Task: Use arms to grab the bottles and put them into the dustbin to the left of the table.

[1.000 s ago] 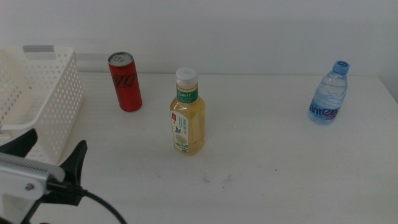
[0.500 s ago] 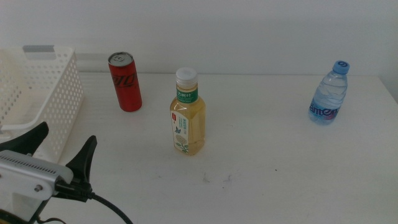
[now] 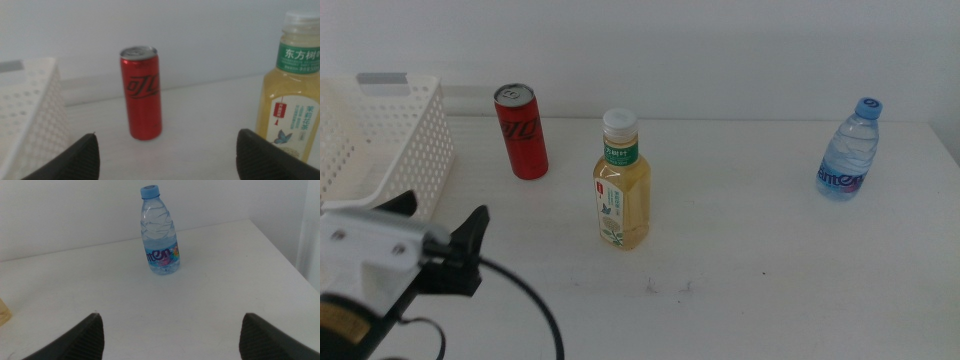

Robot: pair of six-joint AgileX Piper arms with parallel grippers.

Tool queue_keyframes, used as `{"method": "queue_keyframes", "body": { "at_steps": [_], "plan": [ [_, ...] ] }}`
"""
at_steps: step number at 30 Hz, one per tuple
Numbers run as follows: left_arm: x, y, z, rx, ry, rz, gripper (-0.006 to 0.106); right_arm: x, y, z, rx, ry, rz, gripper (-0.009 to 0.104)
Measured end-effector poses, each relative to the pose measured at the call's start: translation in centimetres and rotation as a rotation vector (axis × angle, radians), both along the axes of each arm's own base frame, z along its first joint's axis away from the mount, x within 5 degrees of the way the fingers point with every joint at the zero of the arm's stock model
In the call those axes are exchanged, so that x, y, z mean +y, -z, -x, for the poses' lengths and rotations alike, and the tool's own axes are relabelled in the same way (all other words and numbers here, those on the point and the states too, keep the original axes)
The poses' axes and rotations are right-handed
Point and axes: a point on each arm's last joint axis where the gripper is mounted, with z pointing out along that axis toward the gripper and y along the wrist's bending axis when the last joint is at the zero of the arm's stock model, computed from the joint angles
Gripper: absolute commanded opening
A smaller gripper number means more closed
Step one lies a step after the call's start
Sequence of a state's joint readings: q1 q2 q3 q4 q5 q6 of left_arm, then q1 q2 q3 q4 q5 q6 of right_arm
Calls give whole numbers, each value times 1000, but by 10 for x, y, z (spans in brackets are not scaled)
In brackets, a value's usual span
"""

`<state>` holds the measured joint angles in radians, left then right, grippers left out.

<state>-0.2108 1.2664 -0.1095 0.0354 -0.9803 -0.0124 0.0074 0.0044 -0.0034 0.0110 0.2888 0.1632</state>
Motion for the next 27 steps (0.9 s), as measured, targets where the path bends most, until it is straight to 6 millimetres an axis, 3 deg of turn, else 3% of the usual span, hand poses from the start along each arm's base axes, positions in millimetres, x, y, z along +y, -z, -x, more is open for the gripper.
{"method": "queue_keyframes", "body": {
  "at_steps": [9, 12, 27],
  "plan": [
    [-9, -27, -42, 51, 4, -18, 94, 0, 0, 0, 0, 0, 0, 85],
    [-13, -28, -60, 59, -4, -4, 94, 0, 0, 0, 0, 0, 0, 85],
    [-29, 24, -160, 115, -25, 24, 94, 0, 0, 0, 0, 0, 0, 85]
  ]
}}
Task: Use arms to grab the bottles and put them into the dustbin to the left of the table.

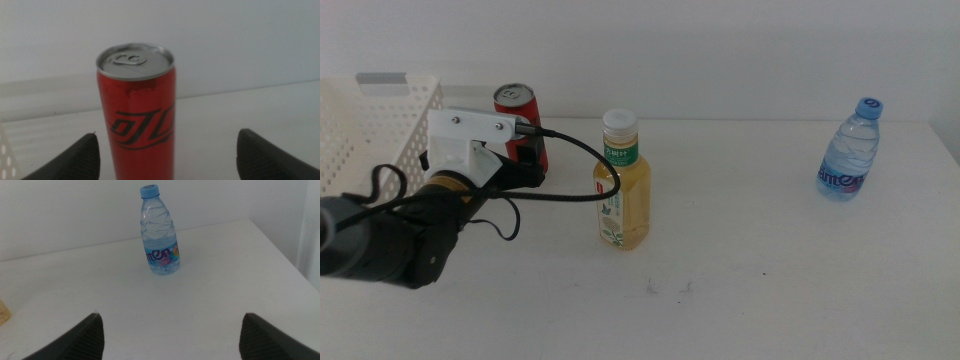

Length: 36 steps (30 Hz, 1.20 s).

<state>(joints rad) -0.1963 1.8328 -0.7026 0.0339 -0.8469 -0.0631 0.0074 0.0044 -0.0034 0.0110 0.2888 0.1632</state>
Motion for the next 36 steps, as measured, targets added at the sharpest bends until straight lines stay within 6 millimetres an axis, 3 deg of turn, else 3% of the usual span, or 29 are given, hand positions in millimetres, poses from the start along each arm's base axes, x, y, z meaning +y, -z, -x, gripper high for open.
{"method": "queue_keyframes", "body": {
  "at_steps": [17, 25, 27, 33, 36],
  "plan": [
    [1, 53, -70, 21, -35, 0, 94, 0, 0, 0, 0, 0, 0, 85],
    [-2, 68, -86, 14, -31, -14, 92, 0, 0, 0, 0, 0, 0, 85],
    [-2, 68, -87, 3, -33, -11, 85, 0, 0, 0, 0, 0, 0, 85],
    [1, 69, -86, -17, -25, -9, 34, 0, 0, 0, 0, 0, 0, 85],
    [3, 63, -72, -4, -17, -19, 19, 0, 0, 0, 0, 0, 0, 85]
  ]
}}
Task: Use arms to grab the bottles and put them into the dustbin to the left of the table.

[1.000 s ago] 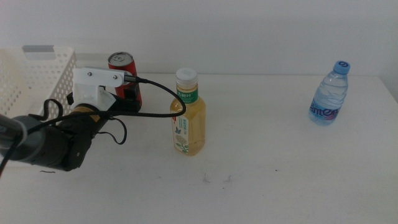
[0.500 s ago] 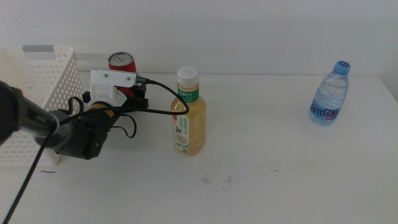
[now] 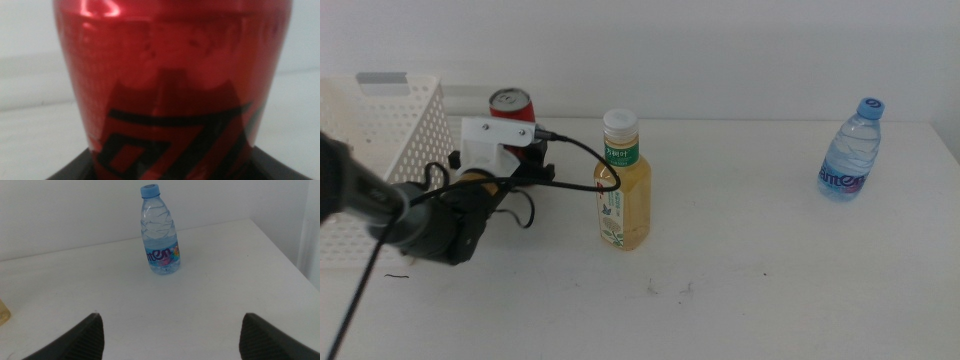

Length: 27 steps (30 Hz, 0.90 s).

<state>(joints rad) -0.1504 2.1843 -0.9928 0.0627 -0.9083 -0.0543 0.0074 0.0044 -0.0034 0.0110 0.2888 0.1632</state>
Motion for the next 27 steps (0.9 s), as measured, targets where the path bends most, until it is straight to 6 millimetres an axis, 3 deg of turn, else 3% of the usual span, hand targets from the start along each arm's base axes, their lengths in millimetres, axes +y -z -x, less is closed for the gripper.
{"method": "queue_keyframes", "body": {
  "at_steps": [5, 10, 15, 22, 27],
  "plan": [
    [6, -27, 41, 48, 10, -21, 15, 0, 0, 0, 0, 0, 0, 85],
    [1, -86, 84, 58, 23, 30, 15, 0, 0, 0, 0, 0, 0, 85],
    [-7, -147, 120, 272, 27, 27, 15, 0, 0, 0, 0, 0, 0, 85],
    [6, -214, 133, 570, -43, -41, 15, 0, 0, 0, 0, 0, 0, 85],
    [46, -268, 114, 693, -110, -131, 15, 0, 0, 0, 0, 0, 1, 85]
  ]
}}
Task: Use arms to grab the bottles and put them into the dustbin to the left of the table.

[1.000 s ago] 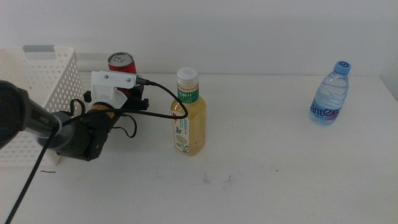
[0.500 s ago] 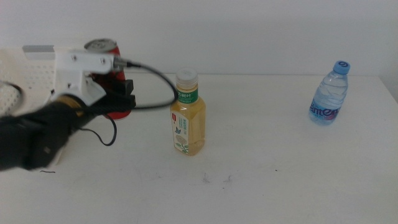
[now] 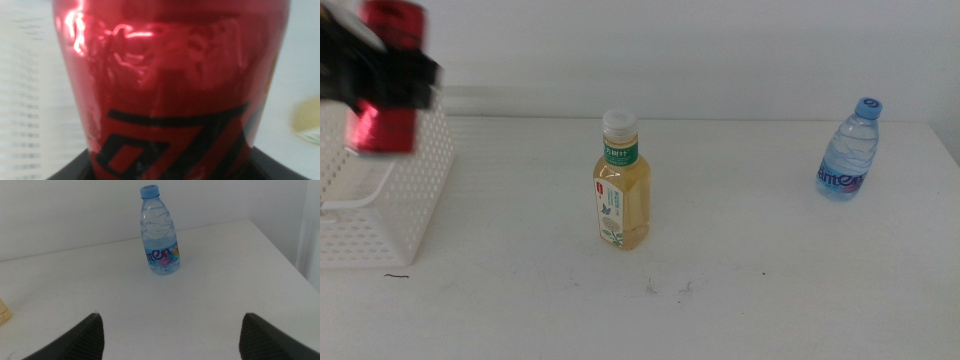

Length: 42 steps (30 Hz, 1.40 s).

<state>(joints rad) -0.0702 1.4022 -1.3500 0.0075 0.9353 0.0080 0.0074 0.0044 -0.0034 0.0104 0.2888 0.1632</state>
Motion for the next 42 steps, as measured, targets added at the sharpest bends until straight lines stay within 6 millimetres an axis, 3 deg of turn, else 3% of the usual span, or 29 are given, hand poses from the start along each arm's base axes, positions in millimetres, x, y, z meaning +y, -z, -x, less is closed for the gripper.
{"method": "queue_keyframes", "body": {
  "at_steps": [3, 7, 12, 19, 22, 27, 29, 35, 39, 42],
  "plan": [
    [33, -15, -19, 41, -44, -50, 15, 0, 0, 0, 0, 0, 0, 85],
    [80, -9, -41, 143, -87, -99, 15, 0, 0, 0, 0, 0, 0, 85],
    [123, 40, -70, 272, -99, -65, 15, 0, 0, 0, 0, 0, 0, 85],
    [138, 105, -105, 342, -95, -38, 19, 0, 0, 0, 0, 0, 0, 85],
    [141, 127, -114, 369, -85, -37, 32, 0, 0, 0, 0, 0, 0, 85],
    [143, 144, -121, 375, -78, -40, 80, 0, 0, 0, 0, 0, 0, 85],
    [143, 143, -122, 362, -80, -43, 94, 0, 0, 0, 0, 0, 0, 85],
    [136, 122, -114, 358, -70, -31, 94, 0, 0, 0, 0, 0, 0, 85],
    [109, 72, -98, 278, -33, -59, 94, 0, 0, 0, 0, 0, 0, 85],
    [78, 29, -71, 153, -2, -78, 94, 0, 0, 0, 0, 0, 0, 85]
  ]
}}
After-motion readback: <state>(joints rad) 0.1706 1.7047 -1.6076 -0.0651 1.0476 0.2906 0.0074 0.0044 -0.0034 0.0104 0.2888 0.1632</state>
